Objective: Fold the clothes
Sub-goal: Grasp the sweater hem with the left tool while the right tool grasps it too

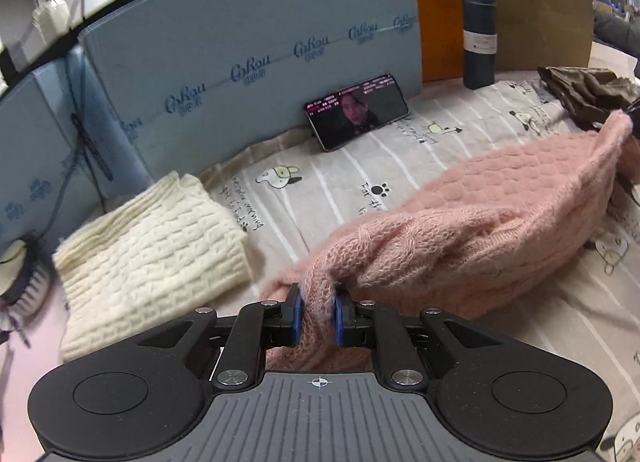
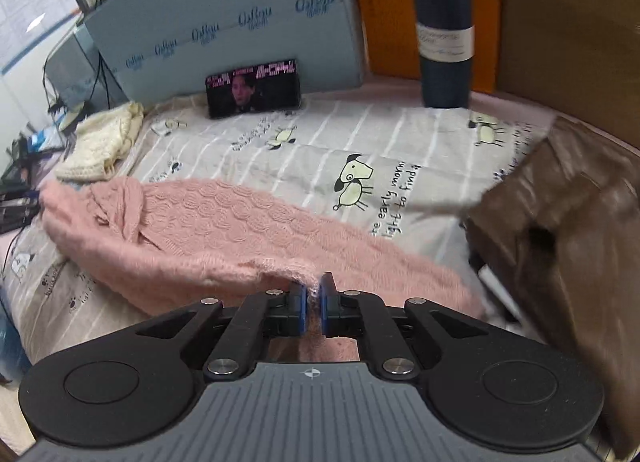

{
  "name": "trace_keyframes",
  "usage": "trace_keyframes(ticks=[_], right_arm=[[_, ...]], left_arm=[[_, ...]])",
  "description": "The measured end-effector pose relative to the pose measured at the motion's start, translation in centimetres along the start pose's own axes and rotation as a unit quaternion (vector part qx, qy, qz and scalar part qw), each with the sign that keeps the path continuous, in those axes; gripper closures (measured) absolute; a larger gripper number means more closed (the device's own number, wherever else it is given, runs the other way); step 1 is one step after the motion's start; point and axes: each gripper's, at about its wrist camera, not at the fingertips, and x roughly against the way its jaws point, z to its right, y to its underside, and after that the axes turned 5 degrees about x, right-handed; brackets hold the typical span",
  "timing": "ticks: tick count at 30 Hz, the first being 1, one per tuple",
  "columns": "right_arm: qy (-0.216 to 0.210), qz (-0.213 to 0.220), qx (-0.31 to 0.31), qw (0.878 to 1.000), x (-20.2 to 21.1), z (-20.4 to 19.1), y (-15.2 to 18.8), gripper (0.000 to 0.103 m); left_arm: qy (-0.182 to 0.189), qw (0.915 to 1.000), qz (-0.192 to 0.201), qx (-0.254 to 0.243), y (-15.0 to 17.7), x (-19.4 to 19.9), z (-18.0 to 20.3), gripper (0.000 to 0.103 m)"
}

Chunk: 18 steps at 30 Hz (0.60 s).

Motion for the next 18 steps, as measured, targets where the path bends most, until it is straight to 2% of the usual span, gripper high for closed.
trace_keyframes(ticks=[7,9,10,11,13,15,16,18], right_arm=[[-0.039,-0.074,0.005,0.996,-3.4,3.0,-2.4,0.096],[-0.043,-0.083,-0.004,0.996,-4.0,4.0,-2.6,0.094],[-0.046,-0.087,-0.007,0.995,-4.2,4.3,-2.7,0.089],[-0.045,-0.088,-0.008,0.995,-4.4,4.6,-2.7,0.079],[-0.040,-0.090,-0.013,0.995,-4.4,5.0,-2.6,0.071],[-0.046,-0.086,-0.035,0.995,-4.1,5.6,-2.1,0.068],[-0.051,-0.083,-0.049,0.994,-3.9,6.0,-1.8,0.063],[-0.058,-0.068,-0.081,0.993,-2.9,6.4,-0.8,0.052]], left_arm=[[0.011,0.9986,-0.052,-0.009,-1.1,-3.2,-1.2,0.088],[0.009,0.9978,-0.064,-0.012,-0.9,-3.9,-1.3,0.085],[0.008,0.9976,-0.068,-0.013,-0.9,-4.1,-1.3,0.084],[0.008,0.9975,-0.069,-0.014,-0.9,-4.3,-1.3,0.083],[0.009,0.9976,-0.066,-0.017,-1.1,-4.4,-1.2,0.082],[0.015,0.9983,-0.051,-0.023,-1.6,-4.0,-0.7,0.070],[0.023,0.9988,-0.034,-0.025,-2.0,-3.6,-0.2,0.066],[0.041,0.9987,-0.001,-0.030,-2.7,-2.9,0.7,0.042]])
